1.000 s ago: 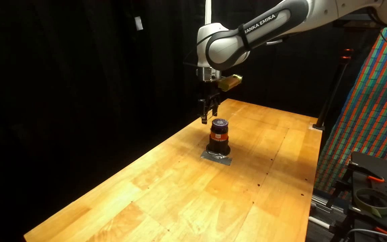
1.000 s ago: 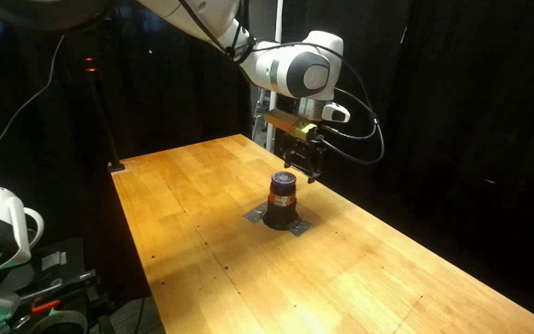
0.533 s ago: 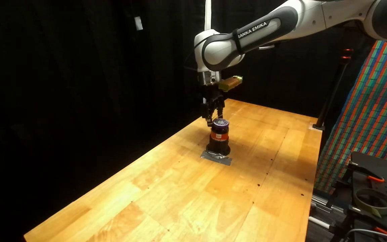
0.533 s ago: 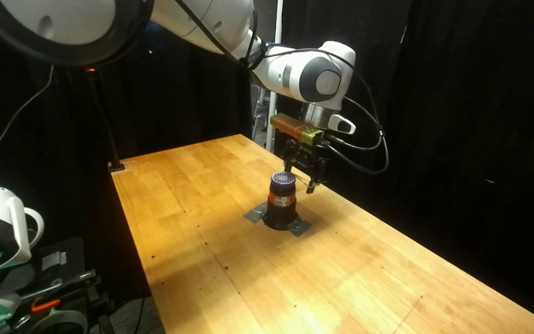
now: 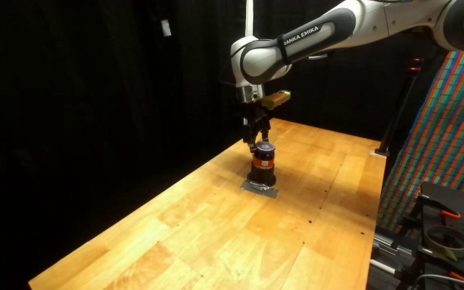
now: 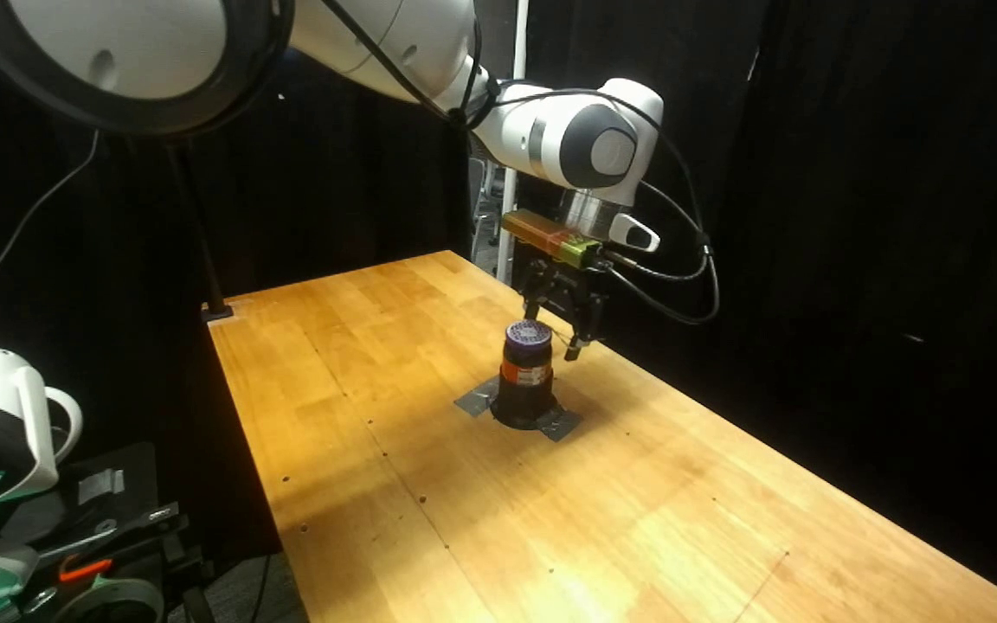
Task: Put the elastic around the bottle
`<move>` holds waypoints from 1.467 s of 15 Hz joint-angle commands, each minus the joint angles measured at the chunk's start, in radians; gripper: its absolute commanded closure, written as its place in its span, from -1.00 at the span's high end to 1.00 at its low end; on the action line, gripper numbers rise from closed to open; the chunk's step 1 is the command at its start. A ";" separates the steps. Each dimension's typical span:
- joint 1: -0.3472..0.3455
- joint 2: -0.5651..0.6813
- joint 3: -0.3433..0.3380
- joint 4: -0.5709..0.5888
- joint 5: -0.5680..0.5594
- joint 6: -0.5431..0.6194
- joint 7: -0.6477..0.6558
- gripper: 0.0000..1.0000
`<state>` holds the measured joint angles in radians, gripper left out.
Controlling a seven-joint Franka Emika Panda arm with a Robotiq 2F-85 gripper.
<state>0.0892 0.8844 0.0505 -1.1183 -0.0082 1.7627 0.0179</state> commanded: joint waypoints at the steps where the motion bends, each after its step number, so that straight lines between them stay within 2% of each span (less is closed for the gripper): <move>1: -0.011 0.001 0.008 0.022 0.027 -0.006 -0.006 1.00; 4: -0.010 -0.004 0.010 0.017 0.029 0.007 -0.007 1.00; 13: -0.030 -0.040 0.024 -0.057 0.058 -0.107 -0.057 1.00; 17: -0.038 -0.090 0.025 -0.159 0.061 -0.051 -0.078 1.00; 22: -0.041 -0.179 0.023 -0.325 0.059 0.073 -0.084 1.00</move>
<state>0.0648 0.8031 0.0676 -1.2823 0.0353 1.7690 -0.0382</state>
